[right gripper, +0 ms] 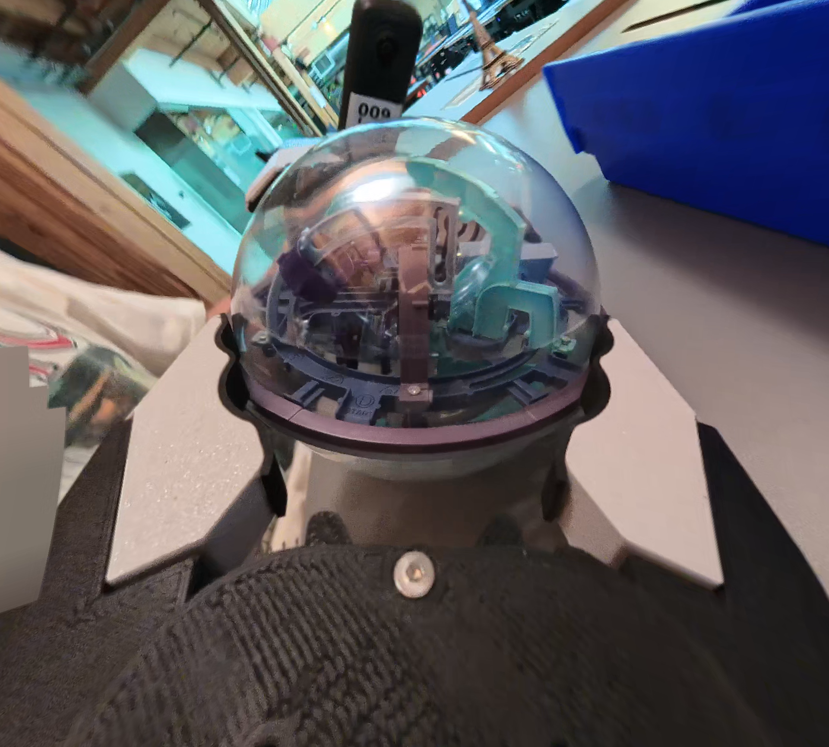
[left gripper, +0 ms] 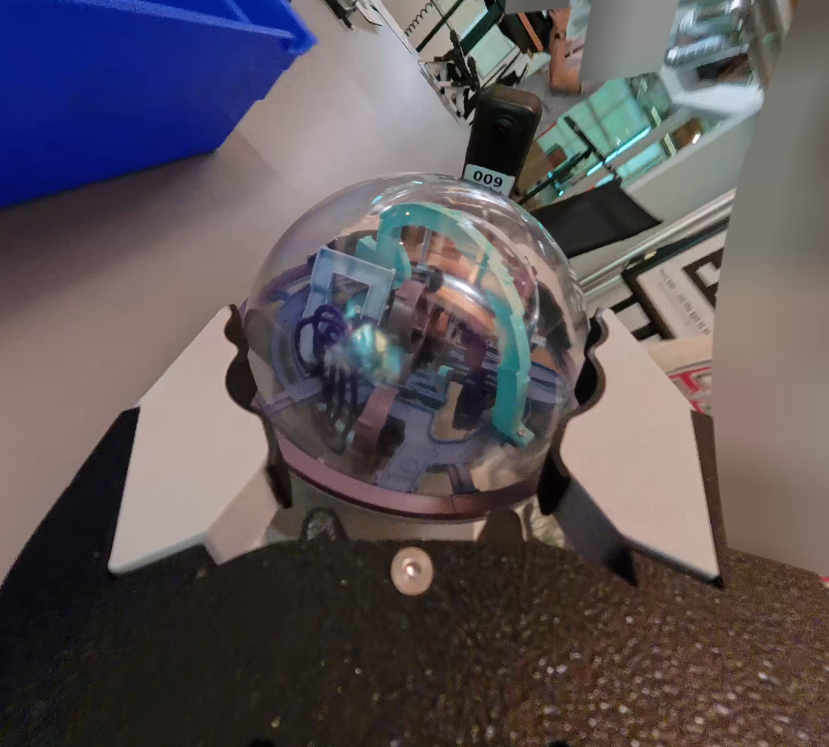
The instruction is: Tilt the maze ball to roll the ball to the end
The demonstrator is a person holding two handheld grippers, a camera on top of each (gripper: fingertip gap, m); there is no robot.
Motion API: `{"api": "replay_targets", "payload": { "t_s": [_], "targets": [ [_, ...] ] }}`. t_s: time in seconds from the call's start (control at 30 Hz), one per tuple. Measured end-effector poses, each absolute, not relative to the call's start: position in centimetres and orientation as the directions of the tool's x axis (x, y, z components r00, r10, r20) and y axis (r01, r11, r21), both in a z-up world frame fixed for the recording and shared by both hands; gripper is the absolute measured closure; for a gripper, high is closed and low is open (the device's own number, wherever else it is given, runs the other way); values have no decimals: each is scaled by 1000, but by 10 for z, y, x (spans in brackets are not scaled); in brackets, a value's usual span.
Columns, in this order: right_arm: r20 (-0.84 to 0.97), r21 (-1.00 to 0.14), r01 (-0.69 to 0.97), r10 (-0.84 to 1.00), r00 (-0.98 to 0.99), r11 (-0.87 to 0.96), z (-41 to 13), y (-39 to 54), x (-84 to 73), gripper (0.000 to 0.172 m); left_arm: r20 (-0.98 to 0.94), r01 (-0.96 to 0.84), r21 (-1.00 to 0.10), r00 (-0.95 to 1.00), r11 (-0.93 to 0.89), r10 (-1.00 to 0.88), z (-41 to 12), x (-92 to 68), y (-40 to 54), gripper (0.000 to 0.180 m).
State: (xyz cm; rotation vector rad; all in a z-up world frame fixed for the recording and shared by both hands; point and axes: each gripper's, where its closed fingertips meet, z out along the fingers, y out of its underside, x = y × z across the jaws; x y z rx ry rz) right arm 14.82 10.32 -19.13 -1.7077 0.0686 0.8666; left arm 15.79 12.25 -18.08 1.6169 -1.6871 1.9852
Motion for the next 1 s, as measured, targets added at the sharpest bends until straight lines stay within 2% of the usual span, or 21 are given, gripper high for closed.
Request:
{"api": "replay_targets", "payload": {
  "t_s": [0.03,0.23,0.4,0.67,1.0],
  "targets": [
    [-524,-849,-420,407,748,-321,-192,99,144,22,680,-601,-715,-476,-357,-558,-180,154,118,38],
    [-254,-956,-139,497,829,-257,-195,80,124,22,442,-444,-877,-593,-185,-673,-175,130,97,38],
    [16,-983,109,520,854,-148,-197,66,106,23,186,-255,-967,-662,-15,-726,-173,107,79,38],
    [304,-913,398,499,811,-89,-199,55,97,23,-95,-55,-982,-679,179,-728,-176,91,64,38],
    [448,-857,513,417,791,-52,-201,43,90,21,-261,77,-954,-690,290,-675,-175,81,49,38]
  ]
}}
